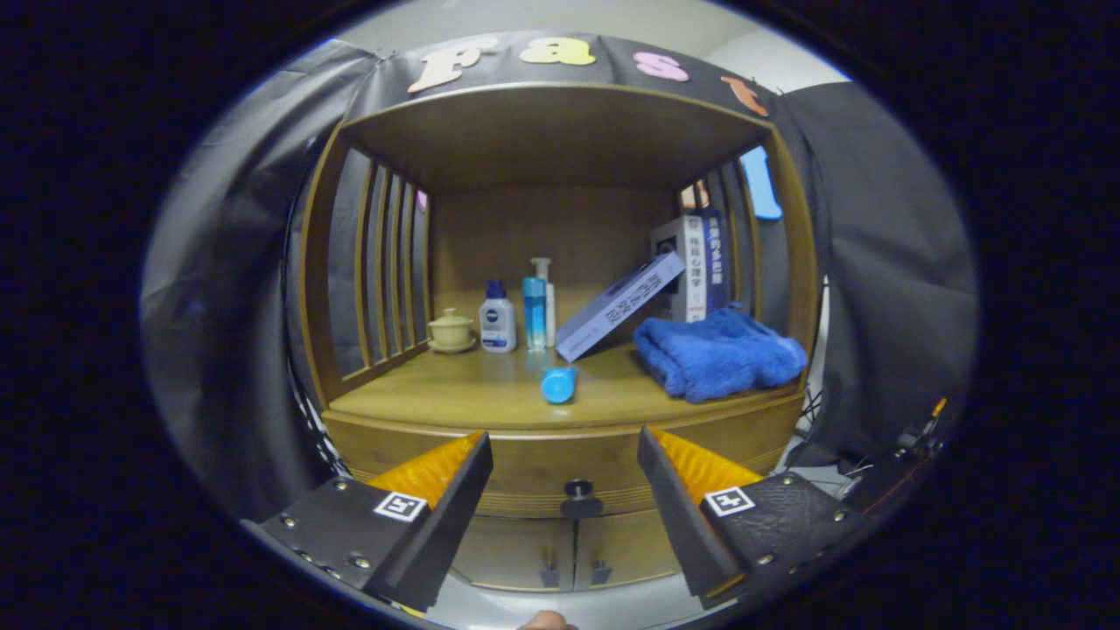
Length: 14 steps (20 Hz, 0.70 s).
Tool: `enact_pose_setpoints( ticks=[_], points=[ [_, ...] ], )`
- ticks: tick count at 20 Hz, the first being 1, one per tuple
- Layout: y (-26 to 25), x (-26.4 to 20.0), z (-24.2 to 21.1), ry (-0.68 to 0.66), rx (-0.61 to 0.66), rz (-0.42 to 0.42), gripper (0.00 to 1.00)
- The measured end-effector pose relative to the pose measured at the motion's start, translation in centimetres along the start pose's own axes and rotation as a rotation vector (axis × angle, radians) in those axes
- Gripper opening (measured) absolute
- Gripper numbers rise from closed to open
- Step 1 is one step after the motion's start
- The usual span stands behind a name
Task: Pull open the drawer, take out the items inside it, and place them on the countertop above the cabinet.
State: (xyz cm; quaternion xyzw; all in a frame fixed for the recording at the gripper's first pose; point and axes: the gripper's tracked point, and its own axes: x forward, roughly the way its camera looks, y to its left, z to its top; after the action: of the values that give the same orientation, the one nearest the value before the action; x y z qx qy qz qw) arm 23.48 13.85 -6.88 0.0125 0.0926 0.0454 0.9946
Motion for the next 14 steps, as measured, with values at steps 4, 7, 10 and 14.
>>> enact_pose_setpoints(
  ticks=[4,7,10,14],
  points=[
    [-3.8,-3.5,3.7,-0.071,-0.014,-0.087,0.99],
    [-5.1,-5.8,6.0,-0.116,-0.009,-0.105,0.99],
    [-6.1,-8.1,6.9,-0.14,-0.007,-0.116,0.99],
    [-6.8,-10.6,7.0,-0.14,-0.026,-0.143,0.99]
  ],
)
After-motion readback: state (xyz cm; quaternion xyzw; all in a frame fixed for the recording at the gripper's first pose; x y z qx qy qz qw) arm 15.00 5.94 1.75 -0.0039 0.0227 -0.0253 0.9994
